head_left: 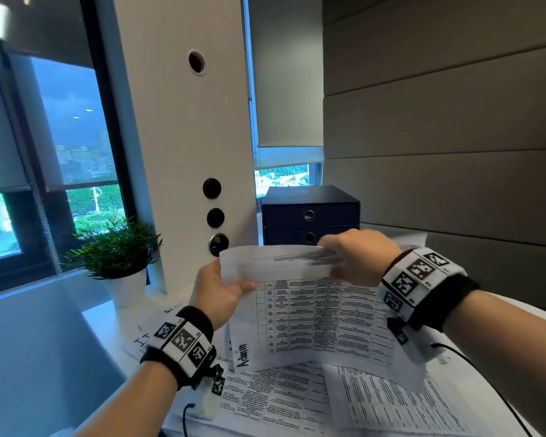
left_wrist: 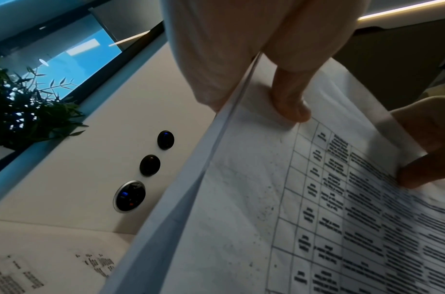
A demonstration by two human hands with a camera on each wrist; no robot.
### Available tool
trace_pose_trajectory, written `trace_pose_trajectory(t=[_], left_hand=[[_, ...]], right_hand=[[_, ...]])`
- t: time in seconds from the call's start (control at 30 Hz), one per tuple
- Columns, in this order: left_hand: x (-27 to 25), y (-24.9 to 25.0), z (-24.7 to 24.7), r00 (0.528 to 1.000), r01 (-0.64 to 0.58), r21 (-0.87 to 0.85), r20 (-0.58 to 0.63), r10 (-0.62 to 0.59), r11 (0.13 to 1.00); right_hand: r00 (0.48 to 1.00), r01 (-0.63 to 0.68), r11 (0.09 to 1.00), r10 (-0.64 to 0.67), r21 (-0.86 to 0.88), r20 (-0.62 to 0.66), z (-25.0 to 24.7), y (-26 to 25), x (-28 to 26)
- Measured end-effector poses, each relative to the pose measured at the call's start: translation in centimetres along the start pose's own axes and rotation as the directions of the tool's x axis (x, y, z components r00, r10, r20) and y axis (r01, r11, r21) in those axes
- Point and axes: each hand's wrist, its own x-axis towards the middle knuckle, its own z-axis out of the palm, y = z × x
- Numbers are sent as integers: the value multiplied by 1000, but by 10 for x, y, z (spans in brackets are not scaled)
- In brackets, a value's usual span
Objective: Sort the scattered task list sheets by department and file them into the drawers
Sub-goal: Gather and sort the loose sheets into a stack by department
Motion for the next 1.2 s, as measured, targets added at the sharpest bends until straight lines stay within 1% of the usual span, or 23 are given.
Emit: trace_pose_trajectory(t=[0.1,0.17,0.23,0.27,0.33,0.4,0.47,0.5,0.53,0.57,0.6,0.63,0.7,0.73,0.77,0.83,0.9,0.97,1.03,1.07,1.1,1.17,1.2], left_hand=[[-2,-2,-7,999,-26,-27,-40,24,999],[0,-6,-12,998,-25,-16,-65,24,1000],[1,-9,-15,994,10,-2,-109,-10,1000],[1,-9,-16,989,28,-20,-146,-30,999],[3,-7,-13,972,66,-97,-218,-86,993],[3,-6,-9,960,129,-194,-223,-171,973],[2,-1,-2,965,210,-364,-74,-253,907],[-1,4,5,969,231,-425,19,-246,875],[-5,12,13,978,207,-435,67,-197,876],[-9,21,22,990,138,-398,39,-133,907],[-12,29,31,998,39,-350,-28,-53,936],[-13,35,37,994,-46,-316,-107,13,948],[-14,48,41,972,-192,-289,-187,141,938],[-13,51,43,960,-225,-264,-224,167,938],[-12,48,43,955,-238,-238,-231,183,942],[-16,46,44,959,-247,-157,-182,218,956],[-20,42,48,964,-242,-117,-141,225,963],[-21,41,48,964,-228,-131,-168,205,965],[-19,38,42,972,-187,-185,-178,154,965],[-18,37,40,980,-151,-200,-160,120,968],[-19,37,39,987,-125,-203,-124,101,971],[-20,37,45,994,-96,-150,-63,88,984],[-20,37,50,994,-86,-116,-74,78,990]], right_hand=[[1000,-5,996,3,90,21,3,-7,1],[999,-15,985,21,172,-35,4,0,1],[991,-47,941,86,334,-103,3,14,-1],[982,-60,891,135,451,-135,2,22,-3],[957,-78,738,244,670,-156,1,33,-8],[926,-86,575,348,814,-148,1,39,-15],[895,-81,396,432,915,-107,3,42,-22],[881,-66,322,464,944,-97,4,41,-24],[872,-41,273,479,961,-99,6,40,-25],[867,-15,247,486,969,-111,8,38,-24],[861,11,232,493,973,-127,9,35,-24],[854,39,209,501,977,-141,10,32,-24],[853,89,132,501,987,-144,12,28,-25],[853,113,114,498,987,-155,13,28,-26],[854,127,111,494,986,-165,13,28,-27],[848,166,93,495,982,-190,14,25,-31],[871,185,89,445,979,-205,16,21,-34],[892,180,87,406,980,-200,20,20,-35],[892,168,15,423,986,-159,25,25,-37],[888,158,-20,441,987,-133,28,27,-37],[886,147,-30,448,989,-118,30,26,-37],[892,126,44,431,991,-132,34,18,-35],[894,134,66,422,989,-149,34,11,-32]])
